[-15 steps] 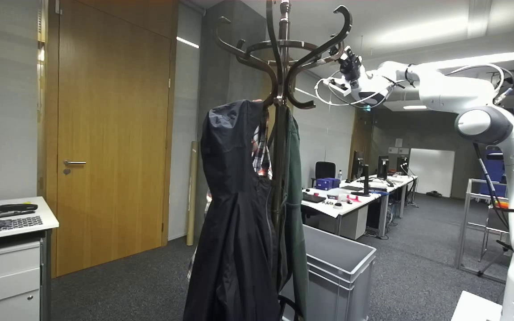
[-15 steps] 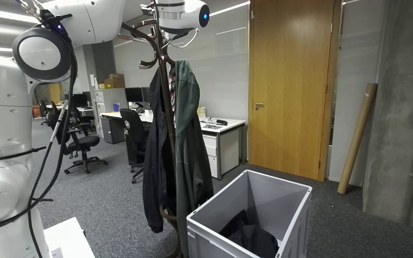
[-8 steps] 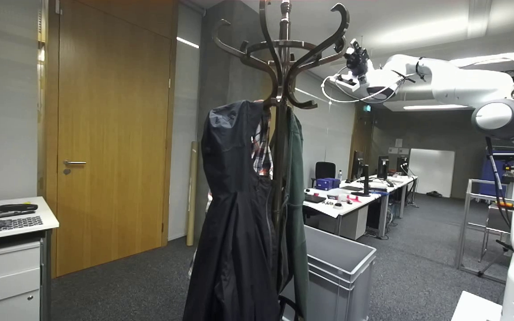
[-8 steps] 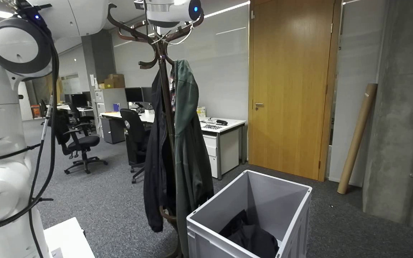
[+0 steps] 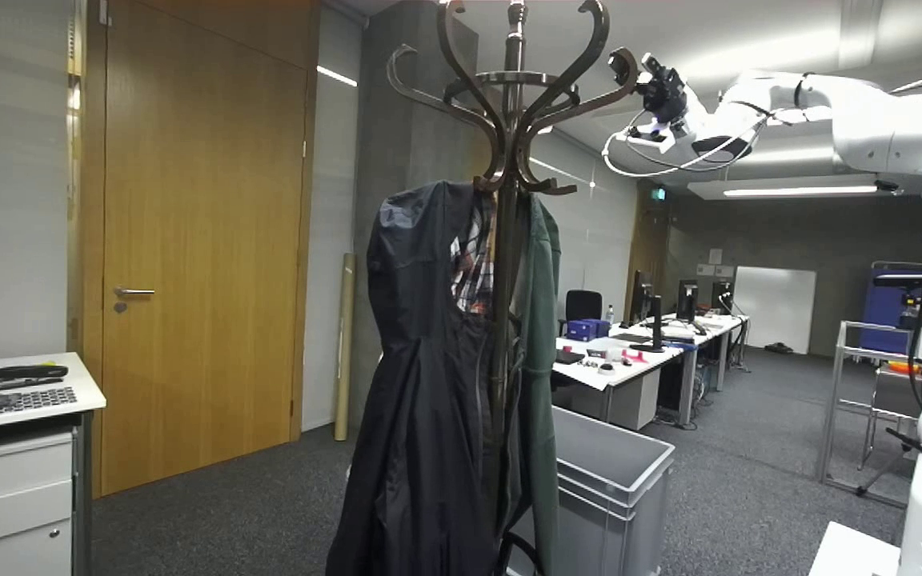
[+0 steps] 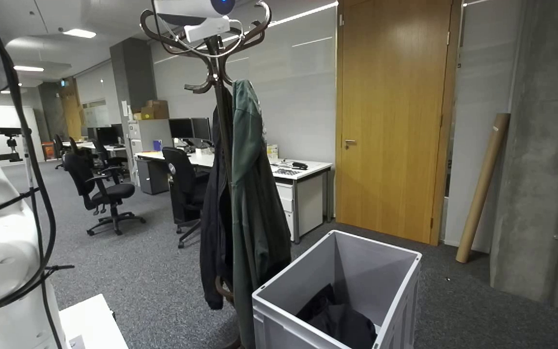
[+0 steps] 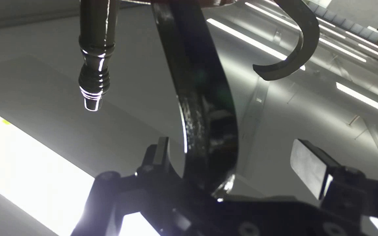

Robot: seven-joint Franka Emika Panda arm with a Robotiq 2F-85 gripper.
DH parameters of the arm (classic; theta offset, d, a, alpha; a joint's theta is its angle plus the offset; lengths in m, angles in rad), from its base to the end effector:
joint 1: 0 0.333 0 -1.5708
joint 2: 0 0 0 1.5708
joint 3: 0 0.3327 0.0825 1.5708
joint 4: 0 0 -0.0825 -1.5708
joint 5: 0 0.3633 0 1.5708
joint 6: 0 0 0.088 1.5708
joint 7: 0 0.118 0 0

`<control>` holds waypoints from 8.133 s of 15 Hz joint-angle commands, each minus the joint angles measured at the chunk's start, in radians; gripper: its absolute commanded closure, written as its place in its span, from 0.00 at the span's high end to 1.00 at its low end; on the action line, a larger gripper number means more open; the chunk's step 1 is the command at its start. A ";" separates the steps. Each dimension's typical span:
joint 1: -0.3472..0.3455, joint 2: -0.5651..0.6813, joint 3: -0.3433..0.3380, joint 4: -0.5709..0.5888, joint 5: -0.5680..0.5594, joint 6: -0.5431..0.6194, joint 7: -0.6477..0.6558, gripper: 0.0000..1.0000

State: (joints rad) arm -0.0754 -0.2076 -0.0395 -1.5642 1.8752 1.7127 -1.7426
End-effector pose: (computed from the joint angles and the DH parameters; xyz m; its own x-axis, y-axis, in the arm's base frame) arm 0.4524 0.0439 0.8868 -0.3960 -0.2360 0.8874 0.9001 -0.2911 0.3242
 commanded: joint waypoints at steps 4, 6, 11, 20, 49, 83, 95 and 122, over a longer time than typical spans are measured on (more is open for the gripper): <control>0.044 -0.221 0.129 -0.148 -0.026 0.399 0.047 1.00; 0.066 -0.233 0.174 -0.156 -0.015 0.498 0.033 1.00; 0.116 -0.237 0.252 -0.145 -0.019 0.638 0.034 1.00; 0.176 -0.191 0.325 -0.114 -0.023 0.648 0.023 1.00; 0.269 0.050 0.368 0.096 -0.093 0.645 0.020 1.00; 0.257 -0.018 0.273 0.077 -0.300 0.668 -0.017 1.00; 0.255 -0.084 0.266 0.031 -0.508 0.682 0.044 1.00; 0.290 -0.249 0.192 -0.054 -1.199 0.586 0.455 1.00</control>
State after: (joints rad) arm 0.1859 -0.4185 0.1852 -1.5983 0.7406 2.3276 -1.3491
